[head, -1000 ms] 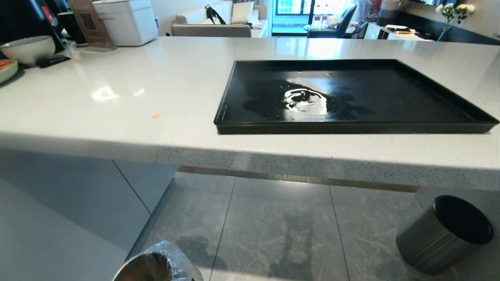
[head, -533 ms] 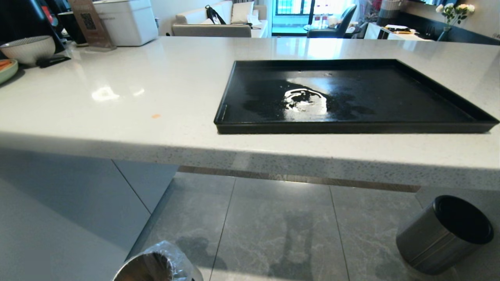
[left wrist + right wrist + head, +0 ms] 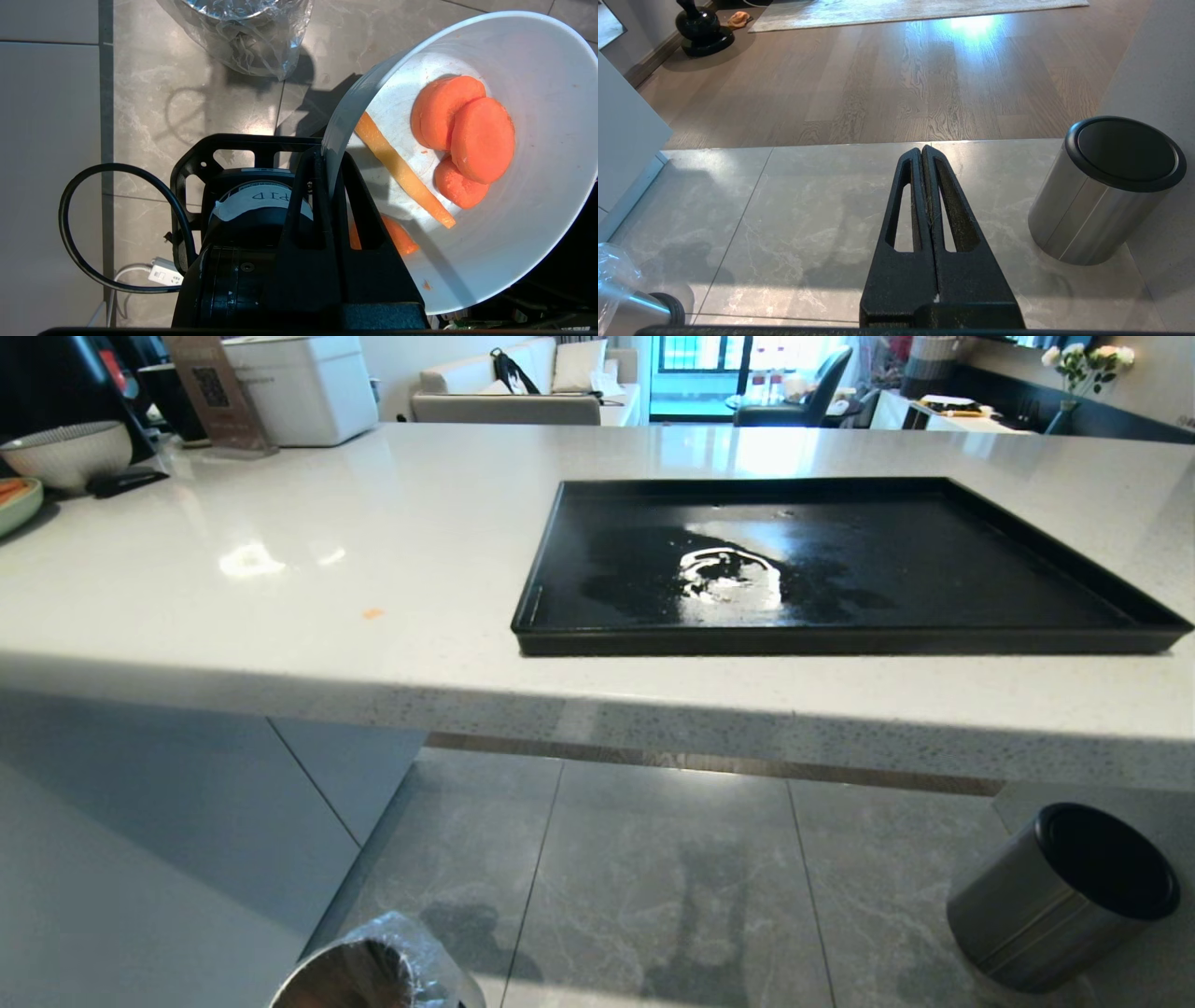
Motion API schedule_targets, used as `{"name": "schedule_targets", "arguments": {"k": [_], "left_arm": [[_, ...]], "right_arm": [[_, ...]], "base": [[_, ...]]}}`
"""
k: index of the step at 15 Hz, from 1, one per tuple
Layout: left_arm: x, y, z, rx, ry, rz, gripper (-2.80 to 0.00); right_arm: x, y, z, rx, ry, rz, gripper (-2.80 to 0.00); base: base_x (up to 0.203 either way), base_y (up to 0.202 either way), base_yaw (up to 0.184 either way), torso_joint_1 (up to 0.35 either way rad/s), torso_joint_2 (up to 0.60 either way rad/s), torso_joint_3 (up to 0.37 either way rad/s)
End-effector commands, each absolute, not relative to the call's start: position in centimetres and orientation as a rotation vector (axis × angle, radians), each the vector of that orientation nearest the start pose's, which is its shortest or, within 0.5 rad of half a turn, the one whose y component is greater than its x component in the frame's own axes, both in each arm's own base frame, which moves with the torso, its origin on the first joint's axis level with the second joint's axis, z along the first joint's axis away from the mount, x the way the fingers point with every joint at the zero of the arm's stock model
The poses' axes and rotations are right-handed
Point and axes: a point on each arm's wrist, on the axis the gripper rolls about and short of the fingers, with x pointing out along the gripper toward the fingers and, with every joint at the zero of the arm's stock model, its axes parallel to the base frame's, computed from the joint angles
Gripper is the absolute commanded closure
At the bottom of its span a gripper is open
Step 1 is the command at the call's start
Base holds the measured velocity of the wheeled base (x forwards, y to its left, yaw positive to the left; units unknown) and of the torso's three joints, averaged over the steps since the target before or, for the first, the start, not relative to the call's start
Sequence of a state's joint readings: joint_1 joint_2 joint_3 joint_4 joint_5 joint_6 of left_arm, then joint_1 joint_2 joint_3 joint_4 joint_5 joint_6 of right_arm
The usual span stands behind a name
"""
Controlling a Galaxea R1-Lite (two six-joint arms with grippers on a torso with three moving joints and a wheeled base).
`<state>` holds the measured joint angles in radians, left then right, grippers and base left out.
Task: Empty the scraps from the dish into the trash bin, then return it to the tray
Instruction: Move the bowl over the trash can
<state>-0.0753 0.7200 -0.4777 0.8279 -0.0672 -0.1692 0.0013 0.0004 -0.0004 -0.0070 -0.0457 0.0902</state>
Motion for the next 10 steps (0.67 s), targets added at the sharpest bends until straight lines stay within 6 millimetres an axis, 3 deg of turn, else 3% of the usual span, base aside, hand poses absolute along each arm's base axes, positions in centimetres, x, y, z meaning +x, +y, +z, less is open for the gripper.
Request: {"name": "schedule_targets", "arguments": {"k": [1,10], "left_arm": [[1.07,-0.23,13.92,-0.149,1.083,-0.037,0.0],[1.06,-0.22,13.89,-0.148,1.084,-0.033,0.0]], "right_arm": [[-2.29,-0.11,7.66,0.091,-0.01,-0.044,0.0],[-2.28,-0.11,7.61,0.091,-0.008,-0.044,0.0]], "base": [[0.0,0.0,0.0,0.0,0.0,0.0],[0.0,0.0,0.0,0.0,0.0,0.0]]}}
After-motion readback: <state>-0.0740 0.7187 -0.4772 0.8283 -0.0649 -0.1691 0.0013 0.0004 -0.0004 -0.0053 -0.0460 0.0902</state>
